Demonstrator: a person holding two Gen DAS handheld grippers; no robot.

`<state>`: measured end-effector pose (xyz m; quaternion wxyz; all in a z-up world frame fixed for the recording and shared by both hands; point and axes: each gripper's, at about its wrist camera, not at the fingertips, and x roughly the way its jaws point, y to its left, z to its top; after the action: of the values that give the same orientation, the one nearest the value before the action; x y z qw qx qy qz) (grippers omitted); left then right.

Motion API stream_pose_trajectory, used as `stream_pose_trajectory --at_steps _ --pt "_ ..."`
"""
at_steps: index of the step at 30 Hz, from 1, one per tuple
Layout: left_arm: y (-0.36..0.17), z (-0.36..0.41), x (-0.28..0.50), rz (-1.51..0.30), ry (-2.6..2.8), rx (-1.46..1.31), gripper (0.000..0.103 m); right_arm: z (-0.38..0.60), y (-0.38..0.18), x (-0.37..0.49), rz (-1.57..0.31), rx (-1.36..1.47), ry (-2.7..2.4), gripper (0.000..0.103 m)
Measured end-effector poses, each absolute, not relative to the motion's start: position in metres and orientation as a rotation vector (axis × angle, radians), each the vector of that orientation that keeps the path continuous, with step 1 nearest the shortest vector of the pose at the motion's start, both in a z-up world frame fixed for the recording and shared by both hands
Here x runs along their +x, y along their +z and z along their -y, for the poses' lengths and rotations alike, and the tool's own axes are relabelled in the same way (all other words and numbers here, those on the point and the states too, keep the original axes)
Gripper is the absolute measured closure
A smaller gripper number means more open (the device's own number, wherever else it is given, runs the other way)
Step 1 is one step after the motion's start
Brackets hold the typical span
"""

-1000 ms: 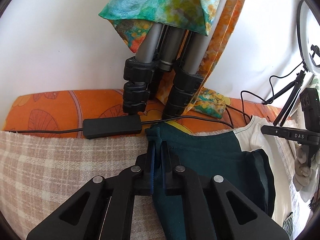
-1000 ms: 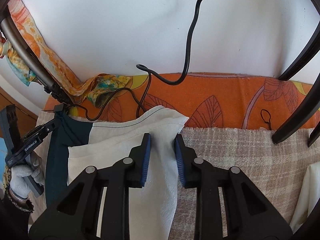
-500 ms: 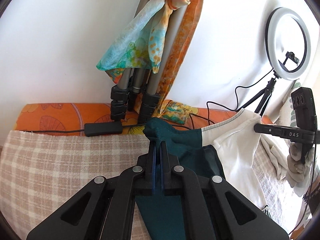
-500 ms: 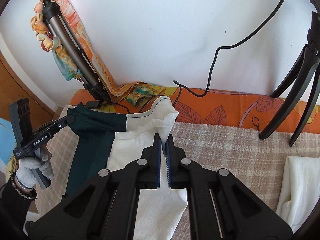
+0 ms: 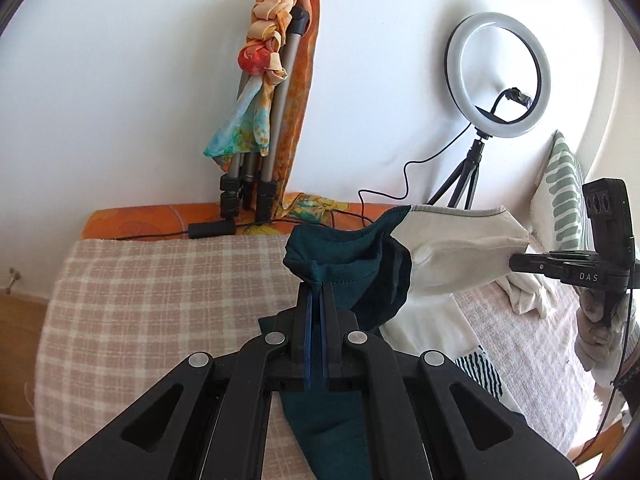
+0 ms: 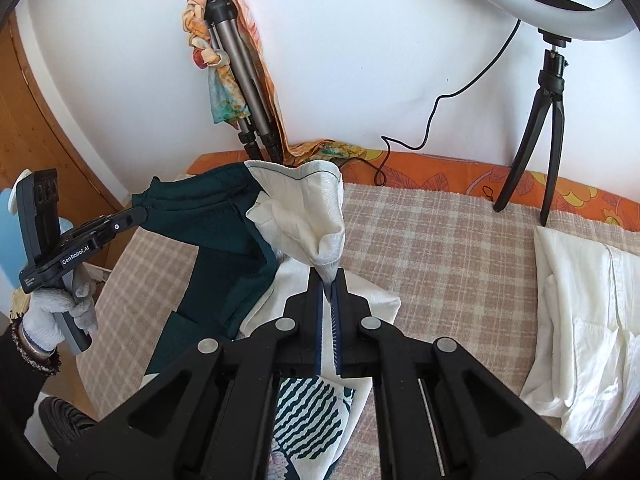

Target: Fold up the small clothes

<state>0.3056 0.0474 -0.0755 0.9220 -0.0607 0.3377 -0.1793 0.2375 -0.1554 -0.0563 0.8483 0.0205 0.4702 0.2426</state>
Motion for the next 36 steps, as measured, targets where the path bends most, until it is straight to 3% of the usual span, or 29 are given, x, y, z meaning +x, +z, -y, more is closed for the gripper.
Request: stream_pose_trajectory --at_steps 18,24,26,27,28,29,36 --pt "-0.142 -0.040 0.150 -0.794 -0.357 -0.031 0.101 0.199 -0.110 0.079 -1.014 0.000 0.447 0.098" --pt "-0.147 -0.046 0.125 -0.830 -0.373 -0.016 0.089 0.228 -0.128 0.074 -1.098 0.130 0.403 0.097" --pt "-0.141 -0.056 0.118 -0.830 -0.381 -0.063 0.067 0.239 -0.135 0.077 -1.137 0.233 0.407 0.088" --pt "-0.138 -0.062 0.116 -0.818 -0.376 -0.093 0.056 0.243 -0.138 0.077 -1.148 0.276 0.410 0.075" --pt "-0.135 -0.070 0.116 -0.813 -0.378 -0.146 0.056 0.247 -0.140 0.079 -1.151 0.315 0.408 0.062" --pt "-0.135 -0.079 0.119 -0.821 -0.381 -0.216 0.056 0.251 -0.142 0.080 -1.151 0.353 0.404 0.057" --pt "-0.167 -0.122 0.157 -0.945 -0.376 -0.757 0.056 0.254 -0.161 0.091 -1.224 0.568 0.428 0.056"
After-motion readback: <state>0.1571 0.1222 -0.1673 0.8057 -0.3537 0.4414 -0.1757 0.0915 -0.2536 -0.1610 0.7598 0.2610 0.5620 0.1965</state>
